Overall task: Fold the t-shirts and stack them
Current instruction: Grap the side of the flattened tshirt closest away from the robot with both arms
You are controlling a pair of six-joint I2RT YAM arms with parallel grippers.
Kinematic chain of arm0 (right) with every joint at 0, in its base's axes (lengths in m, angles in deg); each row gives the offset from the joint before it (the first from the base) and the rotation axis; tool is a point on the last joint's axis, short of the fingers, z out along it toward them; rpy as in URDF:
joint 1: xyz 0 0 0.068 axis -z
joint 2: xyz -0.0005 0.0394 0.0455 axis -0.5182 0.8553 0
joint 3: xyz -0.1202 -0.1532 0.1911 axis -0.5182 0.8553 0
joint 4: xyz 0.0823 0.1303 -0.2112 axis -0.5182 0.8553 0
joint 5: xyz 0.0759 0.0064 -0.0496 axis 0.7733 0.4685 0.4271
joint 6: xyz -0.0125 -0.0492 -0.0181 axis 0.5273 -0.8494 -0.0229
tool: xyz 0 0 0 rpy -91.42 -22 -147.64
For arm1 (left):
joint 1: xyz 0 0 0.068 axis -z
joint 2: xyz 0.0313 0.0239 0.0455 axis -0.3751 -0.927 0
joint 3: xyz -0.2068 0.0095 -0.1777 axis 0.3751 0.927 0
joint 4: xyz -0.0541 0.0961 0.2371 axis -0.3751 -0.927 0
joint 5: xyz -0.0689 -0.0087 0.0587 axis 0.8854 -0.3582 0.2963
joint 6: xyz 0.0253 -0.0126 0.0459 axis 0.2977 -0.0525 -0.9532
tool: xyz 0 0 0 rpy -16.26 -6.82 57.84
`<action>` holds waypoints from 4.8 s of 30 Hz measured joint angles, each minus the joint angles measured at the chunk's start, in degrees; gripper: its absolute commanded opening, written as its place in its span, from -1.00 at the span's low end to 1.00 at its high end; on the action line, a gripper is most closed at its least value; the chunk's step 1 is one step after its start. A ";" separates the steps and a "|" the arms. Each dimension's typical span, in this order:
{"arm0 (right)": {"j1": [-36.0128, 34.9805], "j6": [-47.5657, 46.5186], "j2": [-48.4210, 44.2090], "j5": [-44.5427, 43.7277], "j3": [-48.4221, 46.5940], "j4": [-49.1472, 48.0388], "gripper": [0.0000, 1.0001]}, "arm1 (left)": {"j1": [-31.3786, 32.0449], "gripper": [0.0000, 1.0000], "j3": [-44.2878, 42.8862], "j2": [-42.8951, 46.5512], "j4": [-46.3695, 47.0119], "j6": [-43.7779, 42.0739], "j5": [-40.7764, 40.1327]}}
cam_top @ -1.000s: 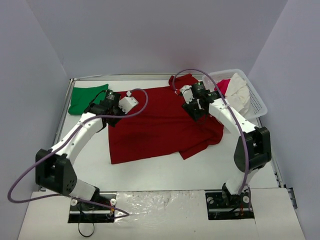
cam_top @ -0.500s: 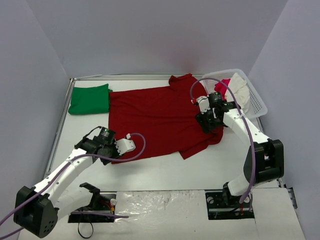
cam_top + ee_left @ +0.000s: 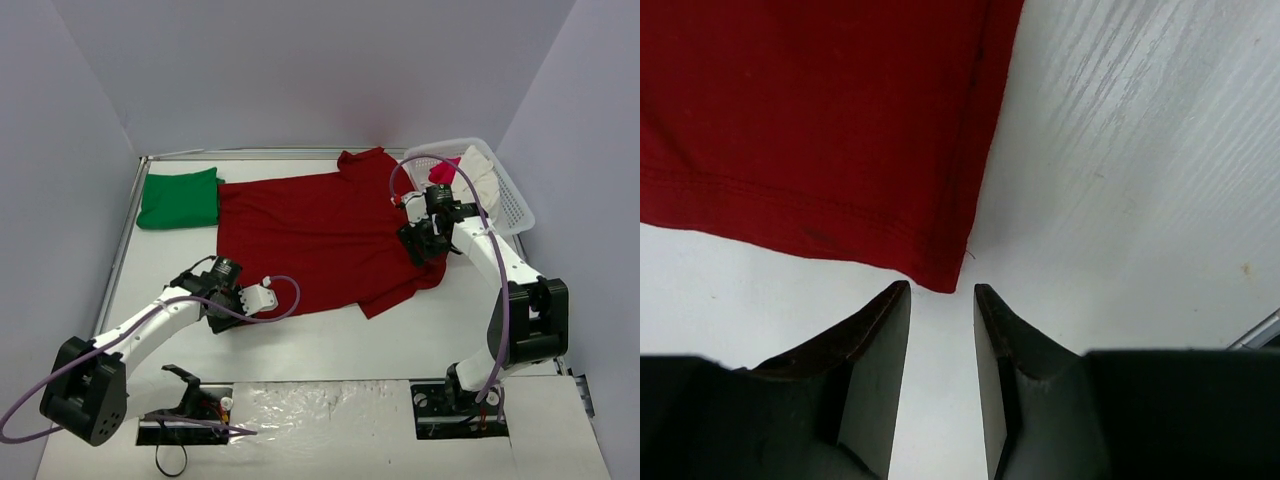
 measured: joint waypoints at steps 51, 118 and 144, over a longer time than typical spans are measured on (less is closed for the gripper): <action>-24.41 -8.48 1.53 2.16 -2.43 16.63 -0.24 | -8.70 -0.95 -24.15 -19.76 4.33 11.17 -6.49; -36.81 -10.86 24.28 2.82 -9.73 13.68 -0.12 | -11.74 -0.95 -24.15 -26.56 9.60 13.88 -5.92; -34.42 -6.45 11.19 -1.75 -0.35 11.15 -1.00 | -11.74 -0.95 -22.67 -23.02 8.44 12.57 -4.50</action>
